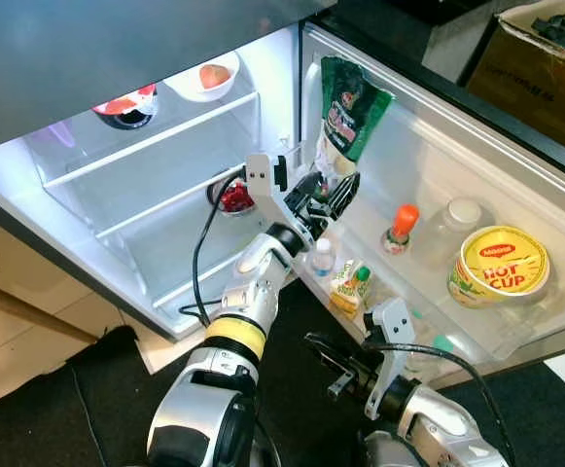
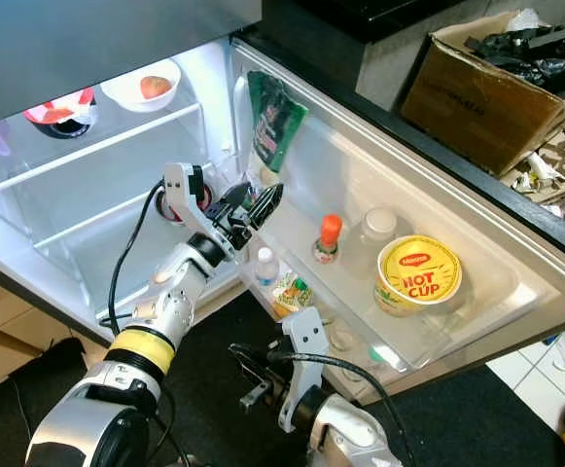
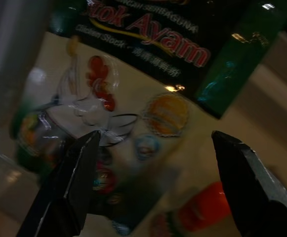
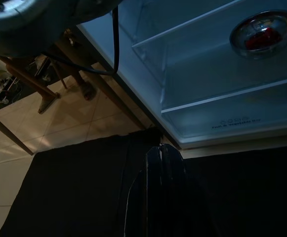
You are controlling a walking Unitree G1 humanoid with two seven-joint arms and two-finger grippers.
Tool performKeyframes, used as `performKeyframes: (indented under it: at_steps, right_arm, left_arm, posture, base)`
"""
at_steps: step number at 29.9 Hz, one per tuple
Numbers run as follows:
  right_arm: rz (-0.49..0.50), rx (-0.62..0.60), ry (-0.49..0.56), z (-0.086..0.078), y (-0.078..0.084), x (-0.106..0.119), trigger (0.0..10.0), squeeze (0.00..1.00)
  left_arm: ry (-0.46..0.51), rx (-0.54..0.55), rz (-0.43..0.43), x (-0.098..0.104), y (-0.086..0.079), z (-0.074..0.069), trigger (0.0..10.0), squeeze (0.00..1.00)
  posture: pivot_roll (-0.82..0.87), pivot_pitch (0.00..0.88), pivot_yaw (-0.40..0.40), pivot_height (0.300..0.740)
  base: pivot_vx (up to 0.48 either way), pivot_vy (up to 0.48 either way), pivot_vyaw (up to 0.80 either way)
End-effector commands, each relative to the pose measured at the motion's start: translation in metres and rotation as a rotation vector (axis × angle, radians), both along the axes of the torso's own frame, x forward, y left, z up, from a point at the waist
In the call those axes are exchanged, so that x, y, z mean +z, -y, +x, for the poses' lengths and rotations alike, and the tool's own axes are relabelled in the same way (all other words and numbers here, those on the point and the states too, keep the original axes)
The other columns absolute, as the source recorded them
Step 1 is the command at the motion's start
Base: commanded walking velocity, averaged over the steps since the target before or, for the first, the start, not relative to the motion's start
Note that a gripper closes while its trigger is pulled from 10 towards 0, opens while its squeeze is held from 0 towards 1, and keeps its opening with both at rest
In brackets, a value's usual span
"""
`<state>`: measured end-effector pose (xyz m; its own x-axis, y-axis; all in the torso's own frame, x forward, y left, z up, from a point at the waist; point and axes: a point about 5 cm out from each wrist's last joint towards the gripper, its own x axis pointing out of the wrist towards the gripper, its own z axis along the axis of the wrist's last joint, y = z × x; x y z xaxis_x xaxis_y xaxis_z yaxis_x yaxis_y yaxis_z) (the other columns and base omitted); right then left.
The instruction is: Restocking fridge
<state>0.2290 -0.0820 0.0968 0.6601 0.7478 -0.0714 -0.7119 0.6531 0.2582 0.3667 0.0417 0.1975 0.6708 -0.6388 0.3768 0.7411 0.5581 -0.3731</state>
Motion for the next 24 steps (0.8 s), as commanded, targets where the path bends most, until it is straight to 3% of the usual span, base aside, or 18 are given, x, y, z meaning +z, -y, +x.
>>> performKeyframes:
  at_steps: [1, 12, 18, 24]
  right_arm:
    - [0.007, 0.006, -0.011, -0.004, -0.002, -0.001, 10.0, 0.00]
    - [0.008, 0.002, -0.002, -0.002, -0.002, 0.001, 10.0, 0.00]
    - [0.008, 0.006, 0.000, -0.002, -0.003, 0.001, 10.0, 0.00]
    - [0.031, 0.022, 0.005, -0.002, -0.004, 0.004, 10.0, 0.00]
  left_arm:
    - [-0.072, -0.122, -0.103, -0.014, 0.038, -0.019, 10.0, 0.00]
    - [-0.181, -0.297, -0.165, -0.029, 0.032, -0.033, 10.0, 0.00]
    - [-0.191, -0.256, -0.133, -0.034, 0.019, -0.032, 10.0, 0.00]
    - [-0.163, -0.142, -0.138, -0.027, -0.004, -0.024, 10.0, 0.00]
  posture:
    - [-0.19, 0.299, 0.063, 0.740]
    - [-0.19, 0.296, 0.063, 0.740]
    - [-0.19, 0.294, 0.060, 0.740]
    - [-0.18, 0.286, 0.056, 0.740]
  base:
    - [0.000, 0.000, 0.00]
    - [0.000, 0.000, 0.00]
    - [0.000, 0.000, 0.00]
    - [0.000, 0.000, 0.00]
